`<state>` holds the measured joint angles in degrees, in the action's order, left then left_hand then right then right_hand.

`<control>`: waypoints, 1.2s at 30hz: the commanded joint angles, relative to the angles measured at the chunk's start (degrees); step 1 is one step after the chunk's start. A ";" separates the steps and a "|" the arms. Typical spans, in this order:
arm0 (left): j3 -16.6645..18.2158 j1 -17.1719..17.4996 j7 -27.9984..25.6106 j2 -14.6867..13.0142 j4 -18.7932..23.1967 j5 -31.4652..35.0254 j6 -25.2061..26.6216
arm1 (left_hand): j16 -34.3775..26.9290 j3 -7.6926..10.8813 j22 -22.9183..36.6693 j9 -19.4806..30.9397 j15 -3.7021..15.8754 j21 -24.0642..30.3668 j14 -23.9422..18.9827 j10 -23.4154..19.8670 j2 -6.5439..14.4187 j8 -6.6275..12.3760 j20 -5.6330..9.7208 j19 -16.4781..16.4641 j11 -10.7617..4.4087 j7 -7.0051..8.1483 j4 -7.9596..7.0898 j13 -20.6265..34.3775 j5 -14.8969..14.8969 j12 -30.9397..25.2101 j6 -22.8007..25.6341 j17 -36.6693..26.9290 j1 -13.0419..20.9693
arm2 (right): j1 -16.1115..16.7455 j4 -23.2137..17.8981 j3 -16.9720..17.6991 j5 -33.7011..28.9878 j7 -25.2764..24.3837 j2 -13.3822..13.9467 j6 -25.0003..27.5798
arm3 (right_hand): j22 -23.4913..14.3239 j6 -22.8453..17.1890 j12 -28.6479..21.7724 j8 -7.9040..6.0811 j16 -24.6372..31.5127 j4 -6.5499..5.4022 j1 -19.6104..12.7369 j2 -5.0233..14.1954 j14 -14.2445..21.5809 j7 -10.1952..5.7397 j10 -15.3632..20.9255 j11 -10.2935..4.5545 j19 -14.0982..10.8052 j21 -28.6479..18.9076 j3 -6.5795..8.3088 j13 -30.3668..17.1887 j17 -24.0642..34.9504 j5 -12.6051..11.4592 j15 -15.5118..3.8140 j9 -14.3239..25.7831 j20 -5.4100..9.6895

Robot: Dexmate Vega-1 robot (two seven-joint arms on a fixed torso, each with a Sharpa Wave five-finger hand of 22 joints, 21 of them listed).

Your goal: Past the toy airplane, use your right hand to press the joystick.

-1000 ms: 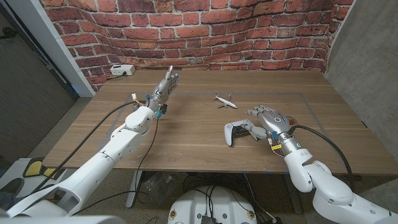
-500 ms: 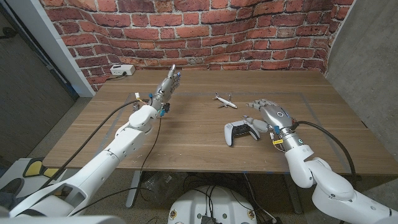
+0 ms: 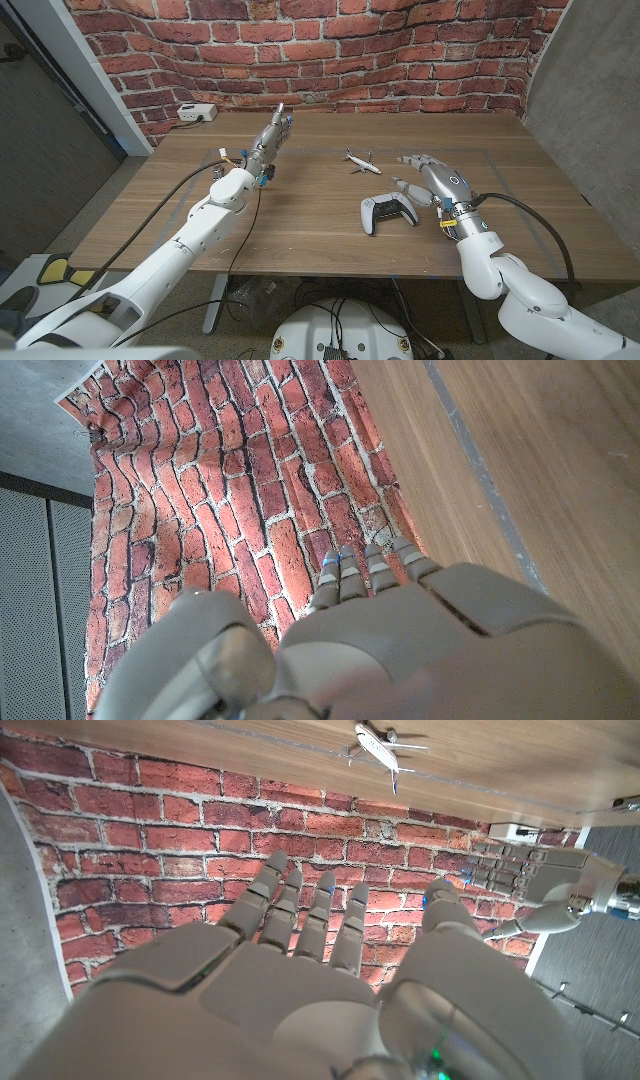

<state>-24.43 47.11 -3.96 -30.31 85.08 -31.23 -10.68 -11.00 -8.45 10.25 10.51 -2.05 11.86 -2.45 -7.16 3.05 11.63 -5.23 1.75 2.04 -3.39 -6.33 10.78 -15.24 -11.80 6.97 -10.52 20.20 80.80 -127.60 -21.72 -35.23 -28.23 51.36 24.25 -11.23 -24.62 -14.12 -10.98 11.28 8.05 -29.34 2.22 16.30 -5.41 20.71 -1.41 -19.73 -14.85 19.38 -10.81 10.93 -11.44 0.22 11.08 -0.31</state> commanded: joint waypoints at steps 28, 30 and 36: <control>-0.01 1.15 -1.09 -0.19 2.42 0.44 0.22 | 0.05 -0.68 0.26 0.28 -0.14 0.06 -0.53 -0.48 0.46 -0.17 -0.13 -0.21 0.04 0.22 0.12 0.16 0.17 -0.03 0.11 -0.12 0.22 | 0.00 10.13 9.84 29.92 -0.19 -8.57 -30.89 | 0.11 -0.37 -0.29 -0.47 0.37 -0.69 2.00 0.13 3.03 5.43 2.37 3.15 -1.93 -0.23 -0.06 -0.15 -0.14 0.83 0.03 0.29 0.54; -0.14 1.00 -1.04 -0.18 2.44 0.57 0.34 | 0.05 -0.70 0.26 0.28 -0.14 0.06 -0.54 -0.49 0.47 -0.16 -0.12 -0.22 0.01 0.19 0.12 0.16 0.17 -0.03 0.16 -0.12 0.23 | -0.38 11.12 10.39 32.78 1.43 -8.91 -32.72 | 0.11 -0.41 -0.27 -0.49 0.32 -0.72 2.09 0.11 2.99 5.60 2.37 3.42 -1.95 -0.21 -0.10 -0.16 -0.14 0.85 0.15 0.28 0.54; -0.33 0.76 -0.84 -0.33 2.64 0.62 0.92 | 0.04 -0.77 0.26 0.28 -0.20 0.07 -0.60 -0.52 0.50 -0.17 -0.09 -0.26 0.07 0.15 0.12 0.16 0.19 -0.03 0.15 -0.12 0.26 | -2.15 13.74 11.03 40.36 7.51 -8.97 -36.83 | 0.11 -0.86 -0.31 -0.65 0.22 -0.94 2.57 0.05 2.95 6.22 2.64 3.97 -1.95 -0.15 -0.27 -0.16 -0.11 0.94 0.37 0.26 0.44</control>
<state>-24.45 48.07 -4.90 -30.43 87.24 -30.79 -10.41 -11.00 -9.00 10.25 10.51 -2.16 11.86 -2.56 -7.16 3.44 11.63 -5.22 1.76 2.04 -3.39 -6.25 10.78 -15.25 -11.80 6.97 -10.52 20.59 80.60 -117.97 -12.57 -7.89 -28.65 43.48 -3.50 -10.91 -25.38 -14.10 -11.49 11.27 7.57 -27.36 2.37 18.98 0.23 23.31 1.91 -21.15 -14.82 18.89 -10.80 10.66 -10.57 0.42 11.18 0.31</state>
